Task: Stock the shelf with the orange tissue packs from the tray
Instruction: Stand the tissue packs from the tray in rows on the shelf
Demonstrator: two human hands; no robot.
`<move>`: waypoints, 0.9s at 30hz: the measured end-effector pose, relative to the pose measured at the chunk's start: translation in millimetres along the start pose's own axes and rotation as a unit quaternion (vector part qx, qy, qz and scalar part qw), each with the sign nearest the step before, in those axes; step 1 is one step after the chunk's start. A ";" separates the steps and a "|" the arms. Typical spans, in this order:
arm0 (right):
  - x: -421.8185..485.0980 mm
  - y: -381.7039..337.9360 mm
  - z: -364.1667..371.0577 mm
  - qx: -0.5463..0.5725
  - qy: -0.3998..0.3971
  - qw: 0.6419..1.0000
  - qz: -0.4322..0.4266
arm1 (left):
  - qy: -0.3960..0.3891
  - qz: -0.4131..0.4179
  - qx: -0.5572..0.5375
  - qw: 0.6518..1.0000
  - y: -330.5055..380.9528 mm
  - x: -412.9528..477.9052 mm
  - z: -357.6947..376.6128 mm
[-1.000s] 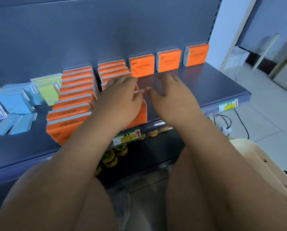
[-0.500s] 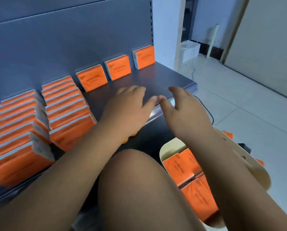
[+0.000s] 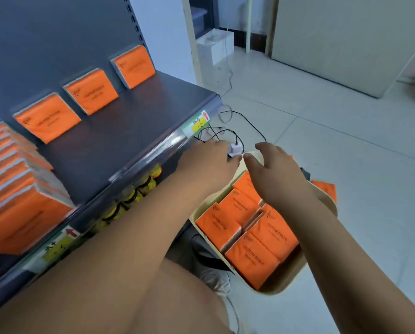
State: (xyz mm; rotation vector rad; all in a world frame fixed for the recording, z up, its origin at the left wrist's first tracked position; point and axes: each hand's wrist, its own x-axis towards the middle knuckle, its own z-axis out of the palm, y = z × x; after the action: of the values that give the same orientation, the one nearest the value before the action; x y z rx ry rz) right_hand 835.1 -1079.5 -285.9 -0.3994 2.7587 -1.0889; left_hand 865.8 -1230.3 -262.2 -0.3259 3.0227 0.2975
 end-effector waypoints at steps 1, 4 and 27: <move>2.0 10.4 0.6 -0.005 -0.006 1.000 0.016 | -0.031 -0.005 -0.001 1.000 3.7 5.2 8.9; 8.9 41.9 6.1 -0.019 -0.022 0.998 0.061 | -0.138 -0.014 0.023 0.990 9.3 21.5 40.0; 19.5 151.1 67.2 -0.217 -0.314 0.908 0.172 | -0.348 -0.051 0.081 0.932 -25.2 44.5 164.6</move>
State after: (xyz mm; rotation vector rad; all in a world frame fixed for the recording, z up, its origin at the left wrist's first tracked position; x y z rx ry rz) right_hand 803.4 -1022.8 -439.2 -0.2366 2.3221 -0.1916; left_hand 838.7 -1230.2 -432.4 -0.2856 2.3017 0.1150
